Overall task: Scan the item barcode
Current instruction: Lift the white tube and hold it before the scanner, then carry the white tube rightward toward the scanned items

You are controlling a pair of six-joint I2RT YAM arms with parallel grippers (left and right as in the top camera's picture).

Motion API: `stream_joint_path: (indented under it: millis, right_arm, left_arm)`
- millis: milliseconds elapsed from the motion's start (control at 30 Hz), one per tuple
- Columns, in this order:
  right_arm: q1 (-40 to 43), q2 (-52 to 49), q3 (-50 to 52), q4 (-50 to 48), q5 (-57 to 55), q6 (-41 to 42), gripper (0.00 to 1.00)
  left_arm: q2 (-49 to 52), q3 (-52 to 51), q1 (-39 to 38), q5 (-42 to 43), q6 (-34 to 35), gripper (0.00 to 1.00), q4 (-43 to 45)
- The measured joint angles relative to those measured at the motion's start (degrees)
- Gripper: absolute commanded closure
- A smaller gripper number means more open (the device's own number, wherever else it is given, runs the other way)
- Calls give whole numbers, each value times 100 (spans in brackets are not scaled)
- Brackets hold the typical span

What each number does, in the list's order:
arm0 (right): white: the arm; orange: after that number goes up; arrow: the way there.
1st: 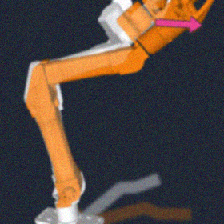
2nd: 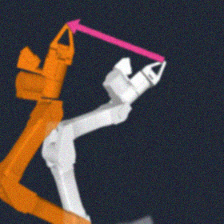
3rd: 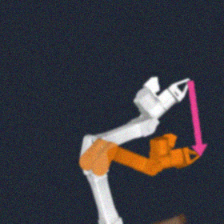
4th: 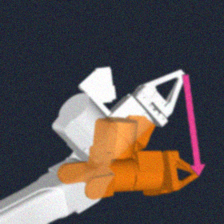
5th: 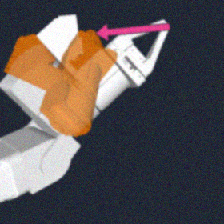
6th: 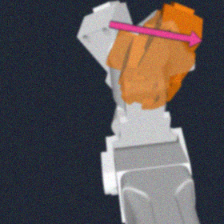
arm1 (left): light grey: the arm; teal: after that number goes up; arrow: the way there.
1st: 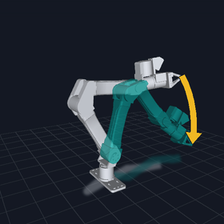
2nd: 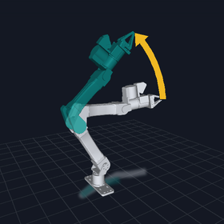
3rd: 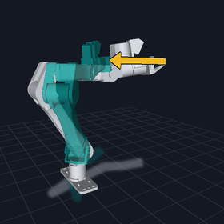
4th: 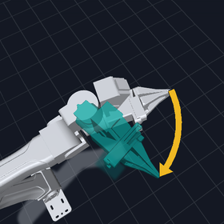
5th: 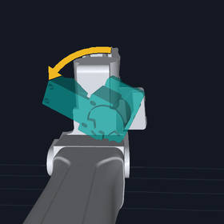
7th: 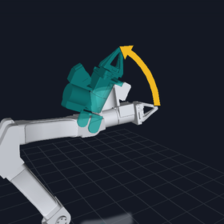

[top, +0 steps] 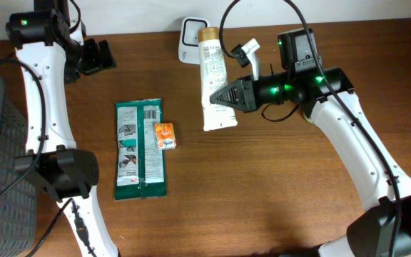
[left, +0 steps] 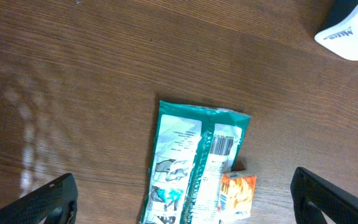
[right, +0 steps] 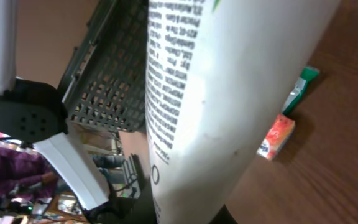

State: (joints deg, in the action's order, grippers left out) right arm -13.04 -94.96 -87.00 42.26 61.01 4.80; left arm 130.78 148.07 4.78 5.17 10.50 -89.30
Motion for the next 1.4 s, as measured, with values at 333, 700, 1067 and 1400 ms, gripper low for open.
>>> stream_joint_path:
  millis: [333, 700, 1067, 1400]
  right_arm:
    - [-645, -1438, -4288, 2483, -2736, -328, 96]
    - [-1215, -5077, -5475, -330, -8832, -2481, 96]
    - [-1246, -5790, -5477, -772, -9576, -3198, 96]
    - [-1200, -4686, -5482, 1480, -8360, -1902, 96]
  left_arm:
    - [2, 0, 0, 2, 0, 1, 2]
    - [4, 0, 0, 2, 0, 1, 4]
    - [7, 0, 0, 2, 0, 1, 0]
    - [7, 0, 0, 2, 0, 1, -4]
